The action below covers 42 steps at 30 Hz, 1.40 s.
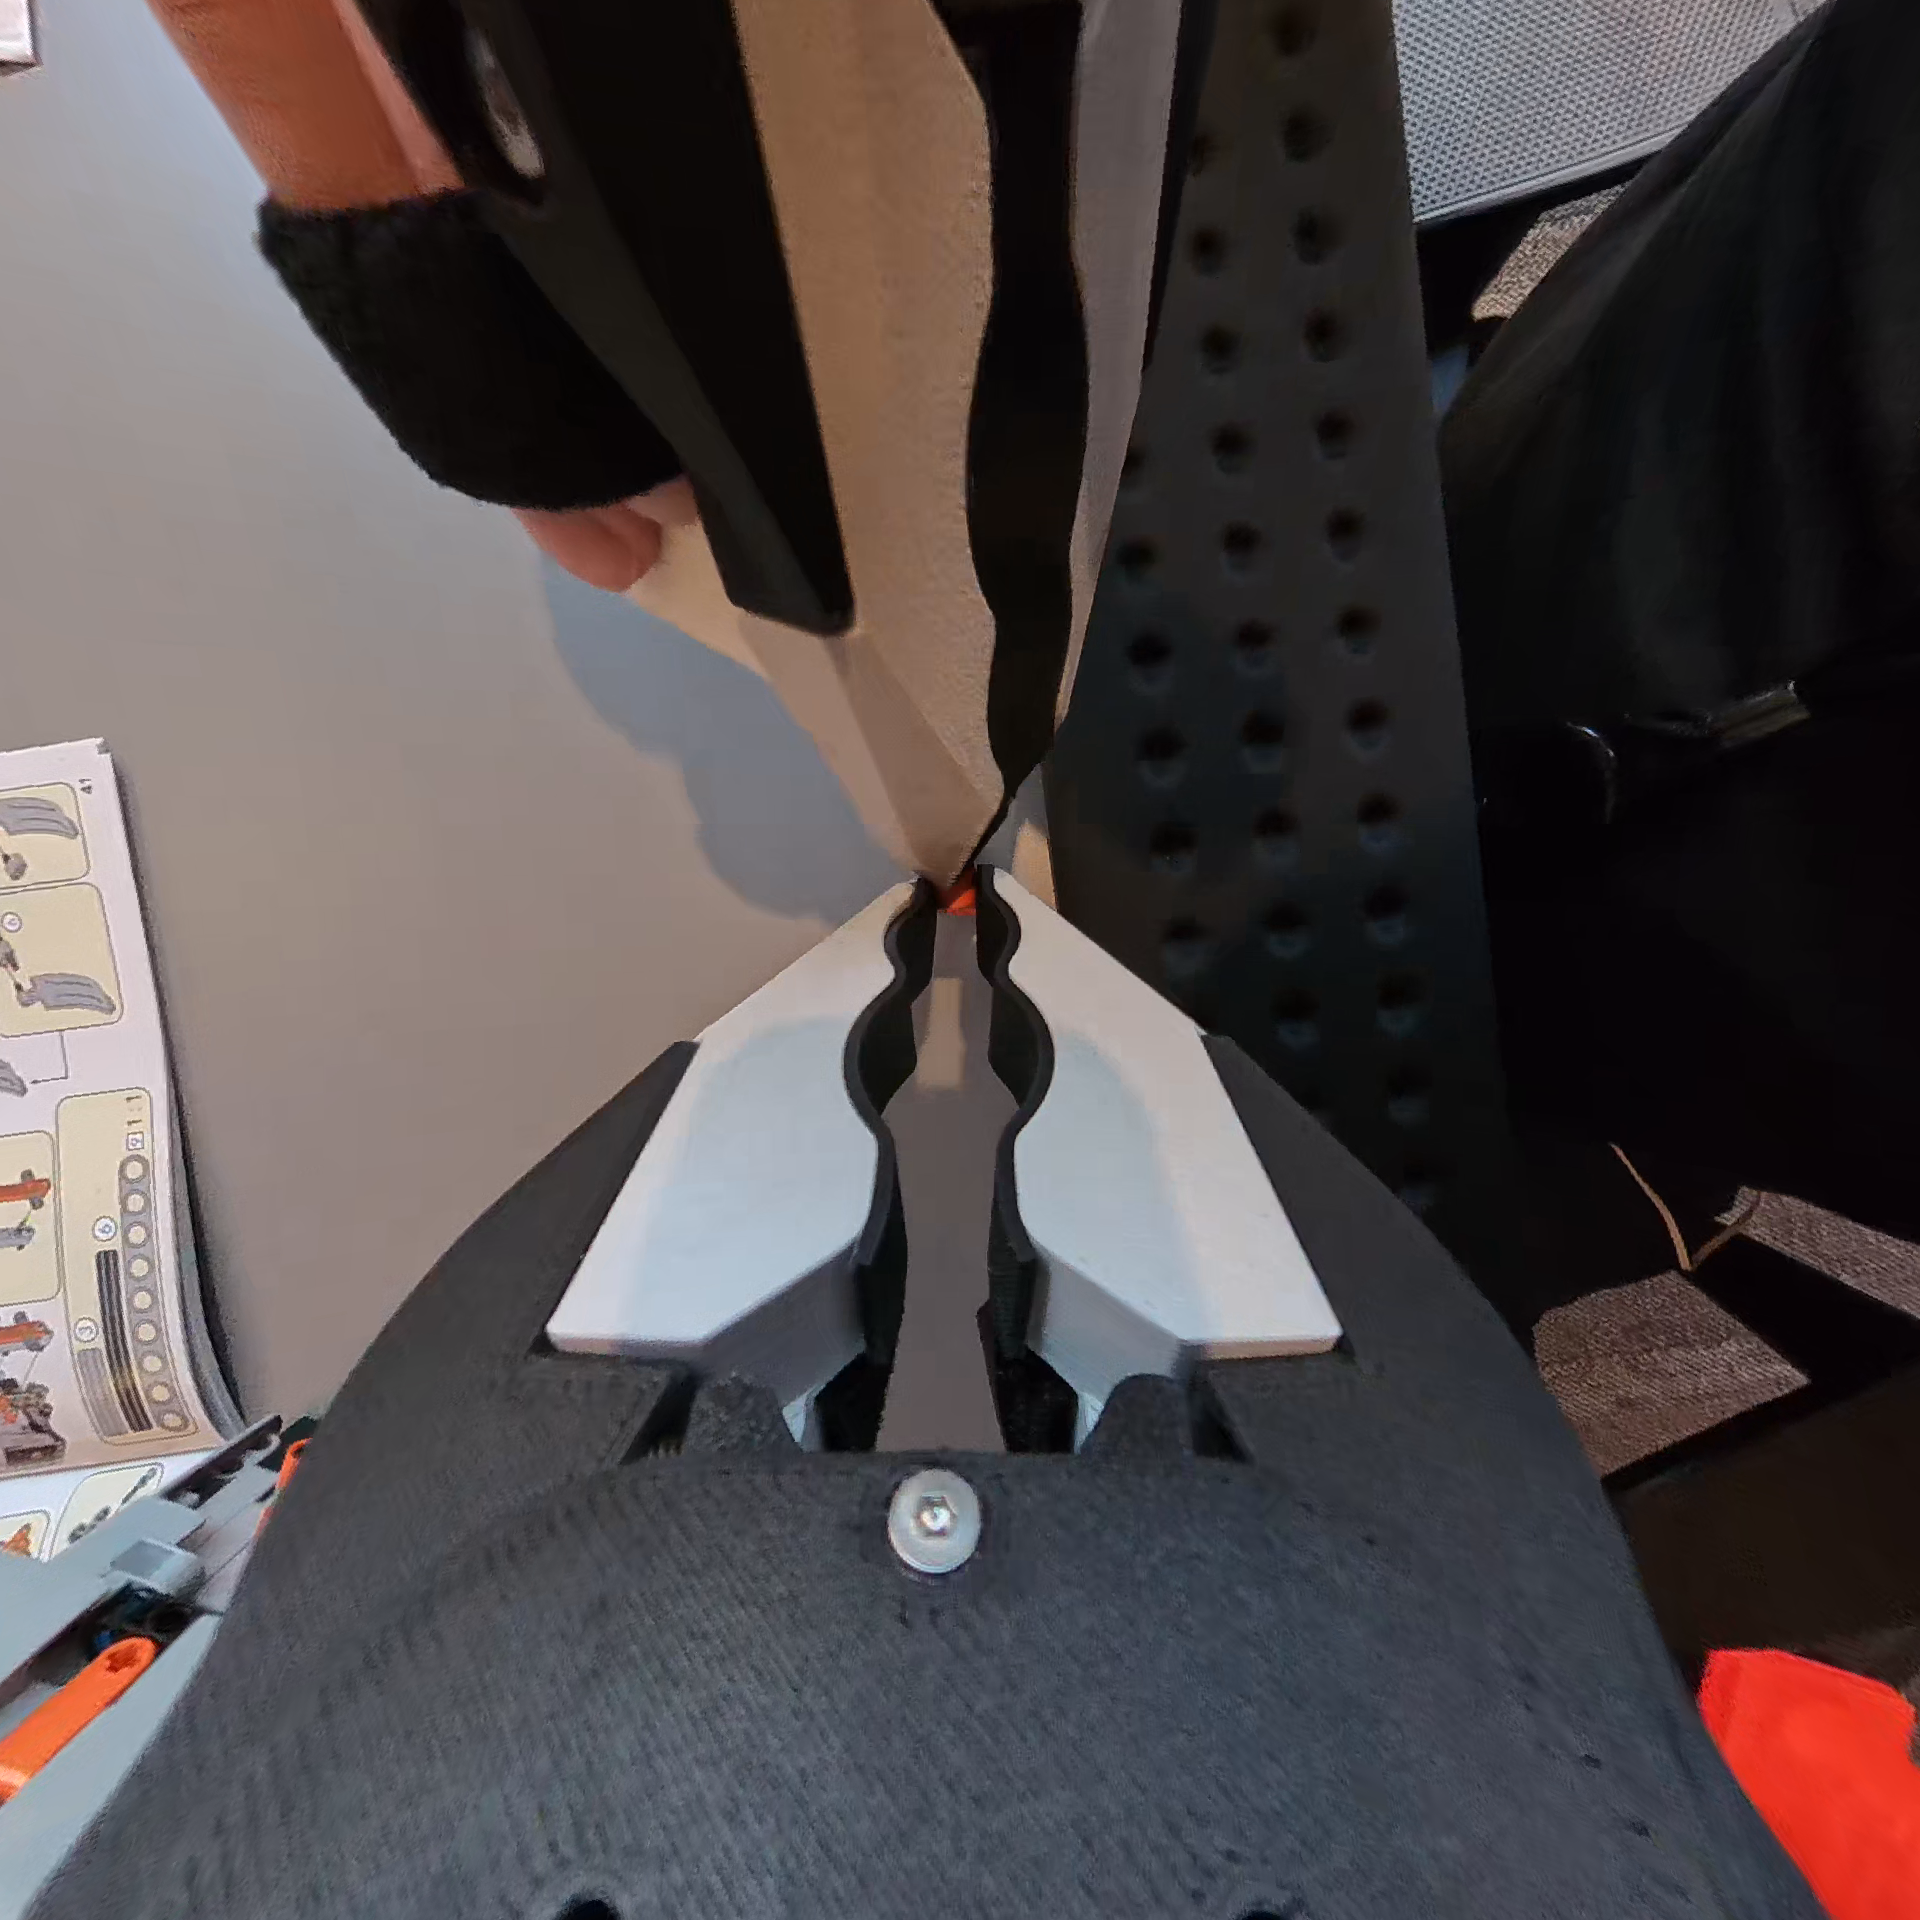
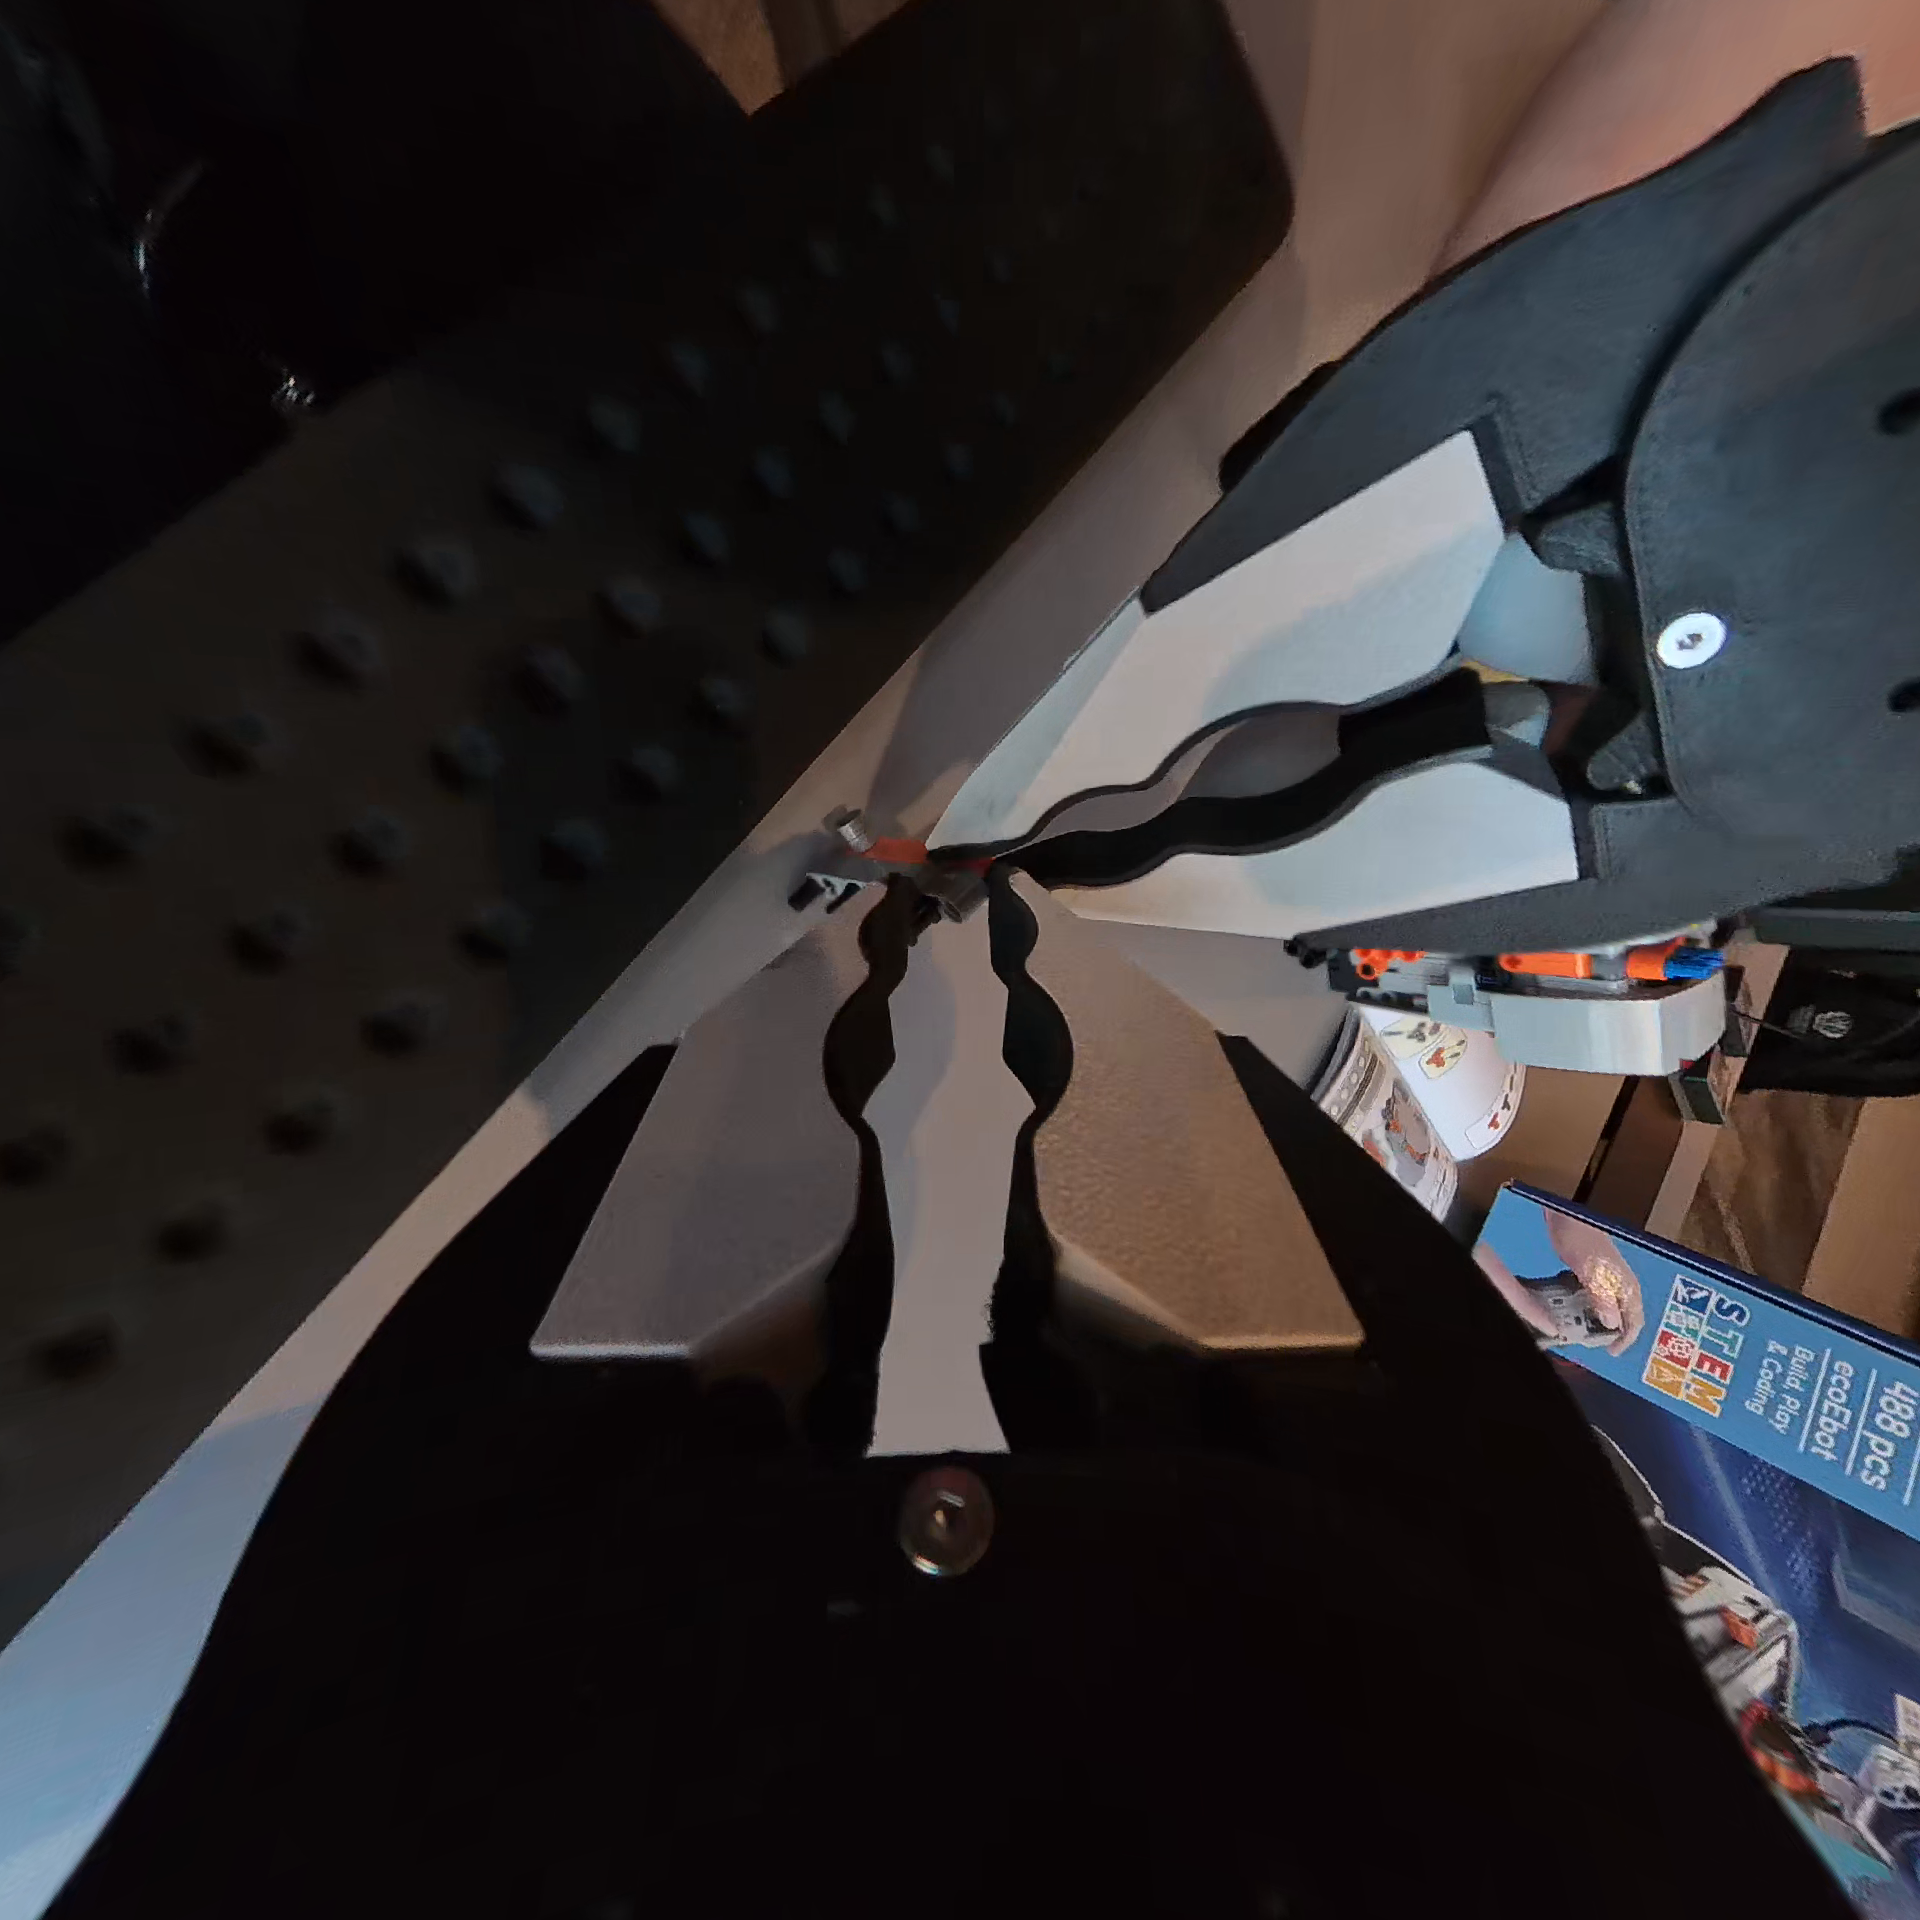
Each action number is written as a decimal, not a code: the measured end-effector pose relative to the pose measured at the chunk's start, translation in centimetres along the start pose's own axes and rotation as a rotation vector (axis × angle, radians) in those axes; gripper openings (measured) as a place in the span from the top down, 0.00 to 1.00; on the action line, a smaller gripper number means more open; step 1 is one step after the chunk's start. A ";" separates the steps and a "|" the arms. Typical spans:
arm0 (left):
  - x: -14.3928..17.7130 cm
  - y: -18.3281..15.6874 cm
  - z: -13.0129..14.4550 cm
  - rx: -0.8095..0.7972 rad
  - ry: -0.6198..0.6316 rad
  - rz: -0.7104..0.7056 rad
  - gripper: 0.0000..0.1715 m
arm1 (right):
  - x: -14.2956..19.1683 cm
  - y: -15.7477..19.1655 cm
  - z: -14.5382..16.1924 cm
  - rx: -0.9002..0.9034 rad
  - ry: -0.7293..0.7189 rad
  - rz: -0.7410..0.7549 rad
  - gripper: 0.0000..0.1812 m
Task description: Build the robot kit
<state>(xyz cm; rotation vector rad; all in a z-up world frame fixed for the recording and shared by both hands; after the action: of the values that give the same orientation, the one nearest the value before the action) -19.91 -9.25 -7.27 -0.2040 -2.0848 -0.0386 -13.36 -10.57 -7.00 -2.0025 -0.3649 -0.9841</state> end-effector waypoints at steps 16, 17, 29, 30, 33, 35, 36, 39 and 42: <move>0.9 1.7 4.2 0.157 -0.239 -0.074 0.96 | -1.4 0.5 1.2 -0.093 0.114 -0.055 0.99; 1.0 1.6 4.1 0.160 -0.264 -0.072 0.96 | -1.0 -0.5 1.2 -0.210 0.035 -0.022 0.96; 0.6 0.7 3.5 0.197 -0.516 -0.178 0.96 | -2.3 -1.3 2.6 -0.771 -0.219 0.030 0.96; 0.4 0.6 3.6 0.197 -0.526 -0.186 0.96 | -2.3 -1.2 2.6 -0.771 -0.206 0.029 0.96; 0.0 0.3 3.7 0.182 -0.533 -0.227 0.96 | -2.7 -0.8 2.5 -0.735 -0.170 0.066 0.96; -0.1 0.0 3.7 0.156 -0.515 -0.264 0.96 | -2.7 -0.8 2.1 -0.694 -0.138 0.096 0.96; -0.1 -0.1 3.6 0.126 -0.496 -0.291 0.96 | -2.7 -0.8 2.0 -0.666 -0.117 0.115 0.96; -0.2 -0.6 3.6 -0.006 -0.410 -0.413 0.97 | -2.9 -0.6 1.8 -0.586 -0.098 0.172 0.96; -0.4 -1.0 3.5 -0.100 -0.326 -0.519 0.97 | -3.2 -0.4 1.8 -0.597 -0.118 0.201 0.96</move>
<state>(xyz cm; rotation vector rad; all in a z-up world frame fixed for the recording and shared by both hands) -22.85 -9.91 -9.29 0.2942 -2.4114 -0.4489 -14.77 -8.53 -9.76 -2.5793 0.0871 -0.9167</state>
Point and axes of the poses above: each gripper's, where its closed fingertips meet, x back along the fingers, z out of its underside, y = z × x across the jaws, the point moved 6 cm from there along x, back along the fingers, and after that the axes turned 6 degrees about x, right-handed, at the moved point
